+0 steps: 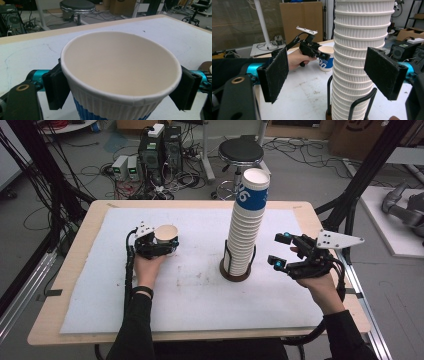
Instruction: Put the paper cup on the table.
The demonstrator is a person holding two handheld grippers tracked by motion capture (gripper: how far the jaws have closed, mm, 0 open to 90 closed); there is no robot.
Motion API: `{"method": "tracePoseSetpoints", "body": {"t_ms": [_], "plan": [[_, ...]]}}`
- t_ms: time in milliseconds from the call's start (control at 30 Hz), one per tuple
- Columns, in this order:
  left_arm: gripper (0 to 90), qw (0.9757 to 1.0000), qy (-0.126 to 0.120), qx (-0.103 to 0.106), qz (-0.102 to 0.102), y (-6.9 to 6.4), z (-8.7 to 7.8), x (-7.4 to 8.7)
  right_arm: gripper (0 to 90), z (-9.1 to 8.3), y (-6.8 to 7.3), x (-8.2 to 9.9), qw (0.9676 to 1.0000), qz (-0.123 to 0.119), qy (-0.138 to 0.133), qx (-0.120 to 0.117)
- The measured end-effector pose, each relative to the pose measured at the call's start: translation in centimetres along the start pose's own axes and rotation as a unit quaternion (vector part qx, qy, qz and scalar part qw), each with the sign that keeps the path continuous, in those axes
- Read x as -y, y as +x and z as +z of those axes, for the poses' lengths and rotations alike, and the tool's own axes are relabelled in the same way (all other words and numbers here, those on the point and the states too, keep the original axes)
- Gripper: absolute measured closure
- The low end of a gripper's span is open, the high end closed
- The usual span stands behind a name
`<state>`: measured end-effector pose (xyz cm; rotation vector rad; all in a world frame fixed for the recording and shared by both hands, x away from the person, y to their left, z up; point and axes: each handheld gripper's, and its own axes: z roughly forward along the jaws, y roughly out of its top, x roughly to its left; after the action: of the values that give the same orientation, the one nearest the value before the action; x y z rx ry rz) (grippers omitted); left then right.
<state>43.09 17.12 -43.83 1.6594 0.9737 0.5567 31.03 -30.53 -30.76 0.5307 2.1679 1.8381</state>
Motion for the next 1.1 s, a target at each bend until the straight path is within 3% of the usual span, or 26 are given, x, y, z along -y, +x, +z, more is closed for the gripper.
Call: {"method": "tracePoseSetpoints", "body": {"t_ms": [267,433,533,800,1100], "plan": [[13.0,0.9997,0.022,0.009,-0.006,-0.3,0.1,0.1,20.2,0.0,0.1,0.0,1.0,-0.004,-0.004,0.001],[6.1,0.9994,0.033,0.005,-0.003,-0.7,0.1,0.0,20.2,-0.1,0.0,0.0,1.0,-0.003,-0.003,0.0],[1.7,0.9992,0.039,-0.008,-0.008,-0.6,-0.1,0.0,20.2,-0.2,0.0,0.0,1.0,-0.002,-0.005,0.001],[1.7,0.9991,0.038,-0.018,-0.011,-0.7,-1.2,0.3,20.2,-0.1,0.1,0.0,1.0,-0.003,-0.004,-0.003],[1.7,0.9975,0.058,-0.034,-0.021,-0.8,-3.0,0.0,20.2,-0.1,0.1,-0.1,1.0,-0.006,-0.005,-0.004]]}}
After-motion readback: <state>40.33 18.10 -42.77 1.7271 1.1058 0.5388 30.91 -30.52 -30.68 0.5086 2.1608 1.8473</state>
